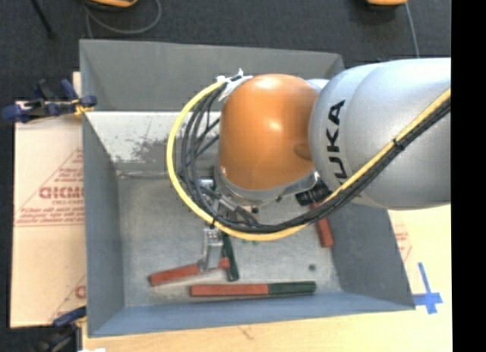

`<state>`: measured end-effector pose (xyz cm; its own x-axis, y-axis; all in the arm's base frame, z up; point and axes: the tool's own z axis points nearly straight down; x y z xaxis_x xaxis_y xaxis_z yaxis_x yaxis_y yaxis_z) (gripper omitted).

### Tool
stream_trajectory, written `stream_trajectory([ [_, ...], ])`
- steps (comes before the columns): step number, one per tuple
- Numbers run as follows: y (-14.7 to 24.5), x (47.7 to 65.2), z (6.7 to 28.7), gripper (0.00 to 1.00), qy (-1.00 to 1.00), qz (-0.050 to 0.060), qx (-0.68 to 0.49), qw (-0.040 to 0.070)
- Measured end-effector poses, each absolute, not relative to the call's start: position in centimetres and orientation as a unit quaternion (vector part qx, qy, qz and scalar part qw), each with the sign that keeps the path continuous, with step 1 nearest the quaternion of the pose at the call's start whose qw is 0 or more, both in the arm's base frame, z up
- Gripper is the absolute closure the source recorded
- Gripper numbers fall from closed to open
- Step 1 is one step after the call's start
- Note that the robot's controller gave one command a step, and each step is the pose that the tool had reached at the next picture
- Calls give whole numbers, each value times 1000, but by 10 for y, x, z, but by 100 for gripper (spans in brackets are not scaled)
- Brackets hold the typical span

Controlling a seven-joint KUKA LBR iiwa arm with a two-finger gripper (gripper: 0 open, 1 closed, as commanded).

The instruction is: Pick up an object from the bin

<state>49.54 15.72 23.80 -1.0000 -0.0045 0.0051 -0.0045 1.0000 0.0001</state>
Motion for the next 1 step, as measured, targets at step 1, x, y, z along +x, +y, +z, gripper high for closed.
stream_trajectory([
  [1, 134, 527, 68, 0, -985, 1, 170, 1],
])
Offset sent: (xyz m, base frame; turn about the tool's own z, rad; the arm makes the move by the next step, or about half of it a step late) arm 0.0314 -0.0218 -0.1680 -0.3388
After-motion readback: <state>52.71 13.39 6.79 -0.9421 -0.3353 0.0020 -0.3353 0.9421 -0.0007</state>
